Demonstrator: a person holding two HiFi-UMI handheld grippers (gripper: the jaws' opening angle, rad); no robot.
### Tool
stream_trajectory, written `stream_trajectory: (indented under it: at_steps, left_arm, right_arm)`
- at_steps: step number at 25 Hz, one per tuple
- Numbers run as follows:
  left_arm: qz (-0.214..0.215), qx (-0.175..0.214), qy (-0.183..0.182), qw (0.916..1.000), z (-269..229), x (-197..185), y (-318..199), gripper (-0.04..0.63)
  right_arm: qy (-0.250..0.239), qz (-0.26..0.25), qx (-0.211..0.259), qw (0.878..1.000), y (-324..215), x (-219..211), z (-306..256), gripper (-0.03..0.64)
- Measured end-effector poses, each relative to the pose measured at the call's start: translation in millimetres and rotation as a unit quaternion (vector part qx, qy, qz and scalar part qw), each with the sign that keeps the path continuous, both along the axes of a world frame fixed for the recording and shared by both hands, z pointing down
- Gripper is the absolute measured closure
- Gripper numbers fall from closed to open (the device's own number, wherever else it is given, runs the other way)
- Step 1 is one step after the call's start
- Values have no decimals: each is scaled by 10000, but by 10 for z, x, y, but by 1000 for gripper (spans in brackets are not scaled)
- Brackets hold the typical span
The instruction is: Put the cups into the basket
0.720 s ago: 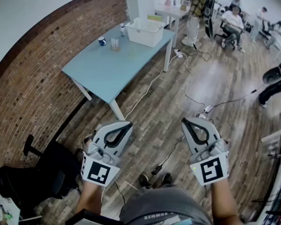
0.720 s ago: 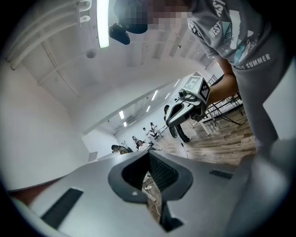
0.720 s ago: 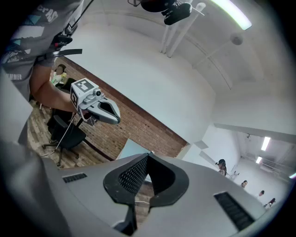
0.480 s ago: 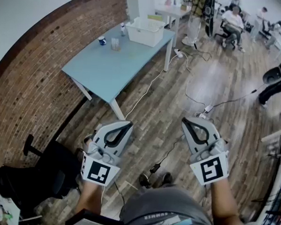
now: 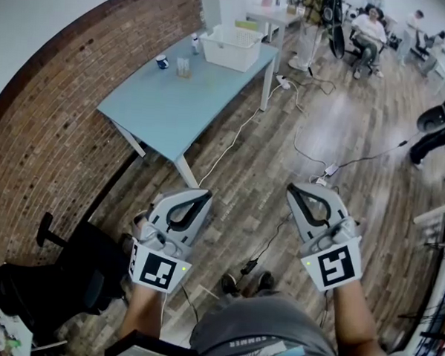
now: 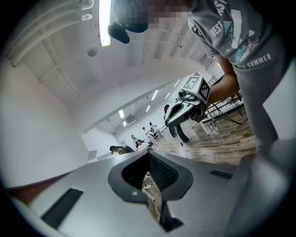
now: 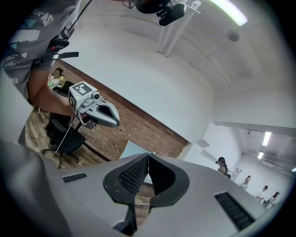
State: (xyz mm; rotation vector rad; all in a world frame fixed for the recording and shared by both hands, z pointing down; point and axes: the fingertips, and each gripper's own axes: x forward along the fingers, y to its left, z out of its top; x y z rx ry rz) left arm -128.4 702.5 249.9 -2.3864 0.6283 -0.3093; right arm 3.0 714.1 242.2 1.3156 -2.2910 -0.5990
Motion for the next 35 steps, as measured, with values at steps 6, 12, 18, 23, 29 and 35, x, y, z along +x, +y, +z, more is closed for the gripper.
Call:
stream_trajectory:
  at_steps: [6, 12, 18, 23, 29, 35]
  left_arm:
    - [36, -63, 47, 10000, 5, -82, -99, 594]
    - [102, -27, 72, 9999, -23, -225, -239, 594]
    - [178, 0, 49, 9998, -52, -253, -313, 594]
    - [217, -36, 92, 9997, -81, -245, -442, 594]
    - [141, -158, 20, 9998, 10, -70, -698, 594]
    - [-16, -259, -128, 9996, 111, 202, -1043, 594]
  right_arm:
    - [0, 0, 34, 10000, -105, -122, -10, 604]
    - [-29, 73, 63, 9999, -244, -271, -25, 604]
    - [15, 125, 93, 9999, -320, -329, -34, 604]
    - [93, 155, 77, 9998, -434, -334, -63, 604]
    - [37, 83, -14, 10000, -695, -162, 12, 604]
    - [-31, -60, -127, 9999, -1077, 84, 120, 604]
